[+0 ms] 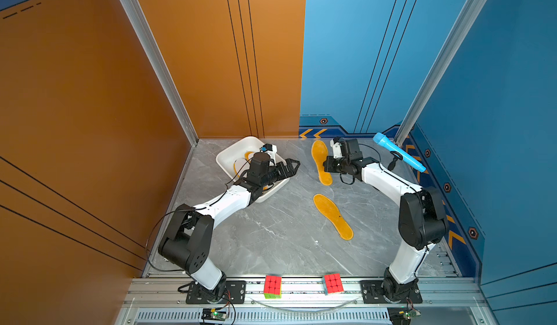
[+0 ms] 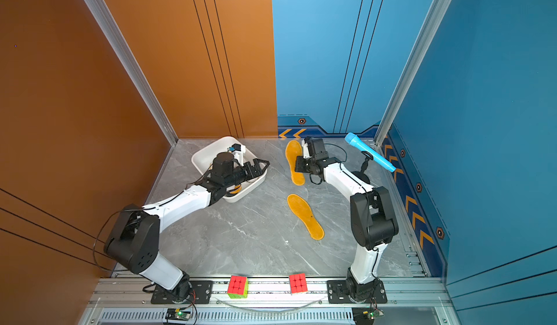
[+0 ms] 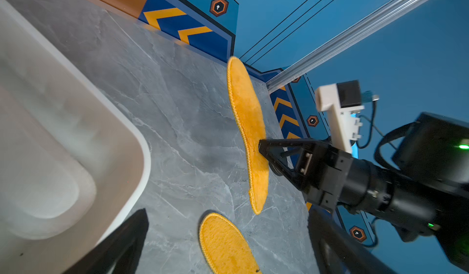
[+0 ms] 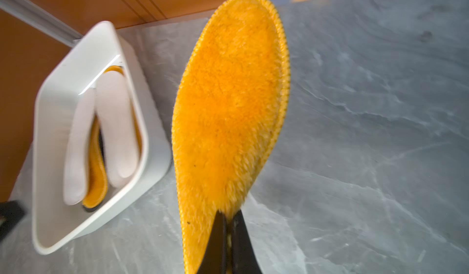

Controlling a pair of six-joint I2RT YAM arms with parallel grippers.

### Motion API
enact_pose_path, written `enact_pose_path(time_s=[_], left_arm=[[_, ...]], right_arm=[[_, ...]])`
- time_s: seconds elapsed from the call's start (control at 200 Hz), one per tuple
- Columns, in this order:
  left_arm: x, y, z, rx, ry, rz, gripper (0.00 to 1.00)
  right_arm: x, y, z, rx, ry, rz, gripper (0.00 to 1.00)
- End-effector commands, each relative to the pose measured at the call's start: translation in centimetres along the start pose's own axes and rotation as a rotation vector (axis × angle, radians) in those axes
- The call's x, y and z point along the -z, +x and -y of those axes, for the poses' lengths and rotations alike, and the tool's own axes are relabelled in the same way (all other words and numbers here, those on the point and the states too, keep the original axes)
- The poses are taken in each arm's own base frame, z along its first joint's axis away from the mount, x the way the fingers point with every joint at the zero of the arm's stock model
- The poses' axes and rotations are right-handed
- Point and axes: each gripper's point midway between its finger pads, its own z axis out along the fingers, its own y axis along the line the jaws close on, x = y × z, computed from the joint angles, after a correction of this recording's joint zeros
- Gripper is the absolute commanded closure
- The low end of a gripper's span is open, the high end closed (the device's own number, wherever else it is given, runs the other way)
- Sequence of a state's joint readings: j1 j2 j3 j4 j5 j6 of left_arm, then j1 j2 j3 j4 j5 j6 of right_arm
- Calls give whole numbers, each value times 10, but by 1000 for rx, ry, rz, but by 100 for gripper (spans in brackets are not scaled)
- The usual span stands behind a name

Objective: Put the insoles into the storage box
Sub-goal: Pick up the insole from the center of the board.

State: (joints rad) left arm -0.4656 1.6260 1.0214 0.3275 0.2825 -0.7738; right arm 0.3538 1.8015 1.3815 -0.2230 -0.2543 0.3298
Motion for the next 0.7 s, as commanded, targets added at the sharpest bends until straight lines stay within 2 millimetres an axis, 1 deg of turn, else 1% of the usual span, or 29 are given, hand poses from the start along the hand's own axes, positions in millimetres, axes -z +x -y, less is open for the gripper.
enact_pose_path(time_s=[0.0, 0.06, 0.165, 0.17, 0.185, 0.295, 0.451, 0.486, 0.576, 0.691], left_arm=[[-8, -17, 19, -10, 47, 77, 3], [-11, -15, 19, -1, 48, 77, 8], [-12, -15, 17, 7, 47, 82, 13], [-12, -15, 17, 6, 47, 82, 15], [-11, -15, 17, 7, 47, 82, 18], [-9, -17, 13, 7, 26, 100, 23], [-8, -20, 8, 17, 15, 109, 34], [-8, -22, 7, 15, 13, 112, 38], [-8, -22, 5, 17, 15, 108, 56], [-8, -22, 3, 19, 15, 105, 66]], right_arm=[[8, -7, -43, 77, -83, 19, 100], [10, -5, -57, 92, -105, 10, 100], [11, -3, -74, 114, -131, 5, 100], [11, -2, -75, 114, -132, 3, 100], [11, -1, -77, 118, -136, 2, 100], [13, 4, -88, 134, -154, -14, 100], [18, 12, -100, 153, -172, -21, 100], [19, 14, -102, 160, -175, -26, 100], [22, 17, -106, 173, -175, -26, 100], [26, 19, -111, 184, -186, -26, 100]])
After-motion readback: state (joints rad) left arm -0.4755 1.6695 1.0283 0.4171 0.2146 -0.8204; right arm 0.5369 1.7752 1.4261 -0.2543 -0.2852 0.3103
